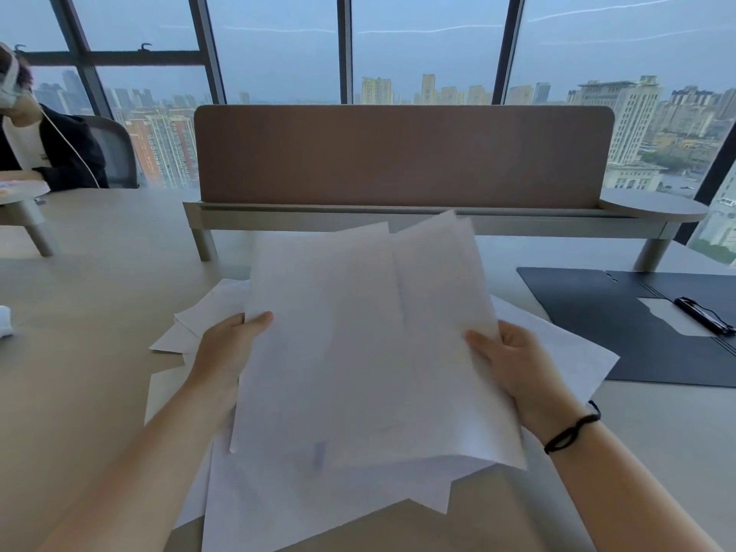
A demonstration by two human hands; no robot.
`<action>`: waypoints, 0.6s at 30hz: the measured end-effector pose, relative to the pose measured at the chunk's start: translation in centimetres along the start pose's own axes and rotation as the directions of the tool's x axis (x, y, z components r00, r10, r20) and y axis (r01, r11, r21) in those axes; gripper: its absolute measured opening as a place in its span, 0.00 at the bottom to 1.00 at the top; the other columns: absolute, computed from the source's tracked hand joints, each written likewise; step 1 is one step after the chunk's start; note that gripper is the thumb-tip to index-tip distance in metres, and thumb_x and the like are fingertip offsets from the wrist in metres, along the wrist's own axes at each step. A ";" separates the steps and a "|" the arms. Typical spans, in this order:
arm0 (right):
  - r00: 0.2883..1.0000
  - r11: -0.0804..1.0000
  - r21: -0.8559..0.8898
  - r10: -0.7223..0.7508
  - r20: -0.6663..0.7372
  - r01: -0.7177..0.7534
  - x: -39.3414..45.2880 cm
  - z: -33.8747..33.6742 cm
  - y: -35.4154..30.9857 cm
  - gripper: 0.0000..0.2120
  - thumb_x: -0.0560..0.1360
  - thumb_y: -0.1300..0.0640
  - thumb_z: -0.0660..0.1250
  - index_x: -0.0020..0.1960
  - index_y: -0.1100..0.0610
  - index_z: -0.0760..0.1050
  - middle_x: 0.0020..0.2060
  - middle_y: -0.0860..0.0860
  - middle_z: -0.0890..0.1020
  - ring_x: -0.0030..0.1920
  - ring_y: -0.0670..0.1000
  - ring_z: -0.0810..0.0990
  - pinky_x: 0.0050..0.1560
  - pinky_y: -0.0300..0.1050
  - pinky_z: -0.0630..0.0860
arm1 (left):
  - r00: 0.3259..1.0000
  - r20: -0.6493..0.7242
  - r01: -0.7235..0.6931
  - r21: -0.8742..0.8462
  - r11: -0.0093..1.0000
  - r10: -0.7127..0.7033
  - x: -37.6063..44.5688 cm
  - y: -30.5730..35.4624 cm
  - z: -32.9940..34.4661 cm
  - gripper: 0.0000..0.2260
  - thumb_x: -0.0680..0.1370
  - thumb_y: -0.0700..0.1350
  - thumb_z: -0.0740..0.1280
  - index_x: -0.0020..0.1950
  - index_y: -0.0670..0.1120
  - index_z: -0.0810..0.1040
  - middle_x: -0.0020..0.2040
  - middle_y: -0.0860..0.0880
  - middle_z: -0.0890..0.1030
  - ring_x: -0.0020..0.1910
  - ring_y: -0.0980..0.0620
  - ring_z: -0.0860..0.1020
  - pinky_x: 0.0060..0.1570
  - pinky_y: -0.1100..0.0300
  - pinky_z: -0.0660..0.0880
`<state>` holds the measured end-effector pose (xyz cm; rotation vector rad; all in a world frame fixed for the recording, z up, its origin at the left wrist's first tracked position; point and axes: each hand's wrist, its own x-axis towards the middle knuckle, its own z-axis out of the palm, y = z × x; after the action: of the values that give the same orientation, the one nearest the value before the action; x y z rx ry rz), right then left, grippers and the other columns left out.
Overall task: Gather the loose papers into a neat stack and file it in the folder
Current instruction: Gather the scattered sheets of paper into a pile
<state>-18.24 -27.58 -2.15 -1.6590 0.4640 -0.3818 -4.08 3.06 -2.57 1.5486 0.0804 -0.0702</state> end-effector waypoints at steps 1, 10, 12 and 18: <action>0.999 0.996 0.085 0.034 -0.004 -0.034 -0.3 0.1 -0.2 0.07 0.80 0.61 0.67 0.48 0.63 0.83 0.38 0.58 0.88 0.32 0.52 0.83 0.33 0.42 0.80 | 0.999 0.036 0.013 -0.045 0.999 -0.012 -0.3 0.1 0.4 0.04 0.76 0.45 0.71 0.47 0.47 0.86 0.50 0.45 0.87 0.51 0.41 0.85 0.59 0.43 0.78; 0.959 0.975 0.207 0.015 0.282 -0.076 -3.2 3.8 -0.3 0.13 0.84 0.59 0.59 0.56 0.56 0.83 0.47 0.53 0.88 0.45 0.51 0.86 0.46 0.46 0.82 | 0.958 0.285 0.009 0.033 0.999 -0.018 -3.5 -1.6 4.1 0.26 0.72 0.36 0.76 0.67 0.46 0.73 0.56 0.44 0.84 0.52 0.43 0.84 0.47 0.50 0.81; 0.974 0.995 0.092 -0.047 0.222 0.027 -2.4 3.3 -0.2 0.15 0.85 0.51 0.57 0.55 0.54 0.81 0.48 0.49 0.86 0.50 0.49 0.83 0.51 0.44 0.78 | 0.952 0.298 -0.124 0.152 0.981 0.074 -3.5 -0.9 3.7 0.24 0.73 0.34 0.75 0.66 0.48 0.74 0.55 0.48 0.84 0.53 0.48 0.83 0.49 0.56 0.79; 0.979 0.522 -0.853 -0.171 -0.115 -0.008 3.0 -3.0 2.7 0.35 0.76 0.29 0.55 0.75 0.50 0.67 0.74 0.50 0.70 0.75 0.53 0.66 0.75 0.58 0.60 | 0.963 -0.043 -0.189 0.597 0.780 0.266 0.4 0.8 -1.7 0.09 0.77 0.47 0.72 0.53 0.43 0.84 0.45 0.43 0.83 0.43 0.43 0.81 0.41 0.54 0.73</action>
<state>-17.36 -31.93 -4.44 -2.6489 0.8008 -0.4060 -3.60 4.81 -1.81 2.1805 -0.0386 0.2187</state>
